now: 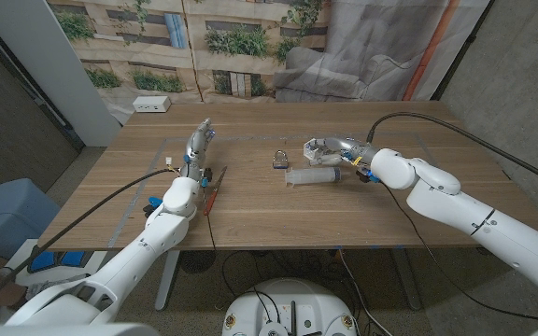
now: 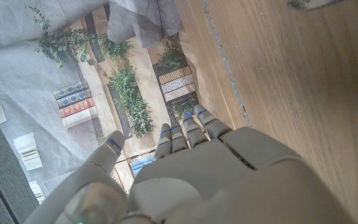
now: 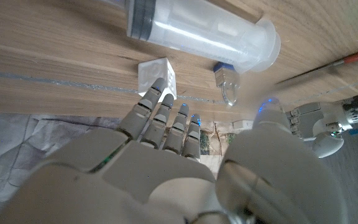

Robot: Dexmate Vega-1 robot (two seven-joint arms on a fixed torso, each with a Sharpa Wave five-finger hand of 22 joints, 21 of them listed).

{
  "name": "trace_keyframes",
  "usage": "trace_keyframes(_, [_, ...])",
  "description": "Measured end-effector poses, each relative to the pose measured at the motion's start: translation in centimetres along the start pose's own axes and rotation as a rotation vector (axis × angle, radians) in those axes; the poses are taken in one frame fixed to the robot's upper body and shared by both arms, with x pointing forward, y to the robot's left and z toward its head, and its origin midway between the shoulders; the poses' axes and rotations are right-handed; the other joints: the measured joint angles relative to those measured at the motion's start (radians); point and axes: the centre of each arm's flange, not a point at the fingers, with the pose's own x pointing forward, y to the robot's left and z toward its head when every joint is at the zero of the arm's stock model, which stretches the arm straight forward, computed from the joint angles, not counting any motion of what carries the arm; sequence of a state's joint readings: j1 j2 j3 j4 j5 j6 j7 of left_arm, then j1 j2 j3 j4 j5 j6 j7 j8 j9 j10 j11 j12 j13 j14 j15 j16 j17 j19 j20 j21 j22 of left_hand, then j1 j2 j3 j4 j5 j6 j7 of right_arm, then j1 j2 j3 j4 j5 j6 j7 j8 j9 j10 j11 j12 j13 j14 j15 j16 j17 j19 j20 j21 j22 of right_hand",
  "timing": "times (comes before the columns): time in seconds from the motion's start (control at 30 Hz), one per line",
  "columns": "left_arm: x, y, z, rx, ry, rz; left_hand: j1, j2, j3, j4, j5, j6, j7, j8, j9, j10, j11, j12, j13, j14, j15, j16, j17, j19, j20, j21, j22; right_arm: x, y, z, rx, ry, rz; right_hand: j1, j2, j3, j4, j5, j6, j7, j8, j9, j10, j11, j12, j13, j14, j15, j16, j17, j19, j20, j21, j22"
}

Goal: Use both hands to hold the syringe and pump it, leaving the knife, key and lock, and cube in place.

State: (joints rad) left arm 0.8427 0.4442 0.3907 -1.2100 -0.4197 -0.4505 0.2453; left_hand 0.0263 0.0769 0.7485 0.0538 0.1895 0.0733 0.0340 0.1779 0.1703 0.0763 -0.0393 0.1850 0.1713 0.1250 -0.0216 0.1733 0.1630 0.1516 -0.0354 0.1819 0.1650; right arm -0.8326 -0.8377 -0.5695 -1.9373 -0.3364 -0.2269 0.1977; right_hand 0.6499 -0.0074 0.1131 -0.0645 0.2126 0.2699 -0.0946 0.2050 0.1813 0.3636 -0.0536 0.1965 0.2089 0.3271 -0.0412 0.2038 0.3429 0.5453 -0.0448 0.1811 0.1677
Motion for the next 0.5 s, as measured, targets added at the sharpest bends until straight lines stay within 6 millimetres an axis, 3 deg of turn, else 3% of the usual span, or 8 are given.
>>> trace_keyframes(0.37, [-0.5,0.4,-0.1,-0.020,-0.020,-0.003,0.000,0.000,0.000,0.000,0.000,0.000,0.000,0.000,0.000,0.000,0.000,0.000,0.000,0.000,0.000,0.000,0.000,0.000,0.000,0.000,0.000,-1.3,-0.6,-1.8,0.218,0.007,-0.135,-0.047,0.008,-0.014,0.014,-0.010,0.017,0.009,0.000,0.000,0.026,-0.002,0.007,-0.002,0.020,-0.002,0.004,-0.009,0.020,-0.005,0.005,0.000])
trace_keyframes(0.5, [-0.7,0.7,-0.4,-0.028,-0.021,-0.013,0.000,0.000,0.000,0.000,0.000,0.000,0.000,0.000,0.000,0.000,0.000,0.000,0.000,0.000,0.000,0.000,0.000,0.000,0.000,0.000,0.000,-1.5,-0.8,-2.6,0.282,0.014,-0.176,-0.072,0.019,-0.016,0.022,-0.011,0.009,0.016,-0.004,0.000,0.013,0.011,-0.001,-0.005,0.000,0.000,0.004,-0.014,0.013,0.001,0.005,0.000])
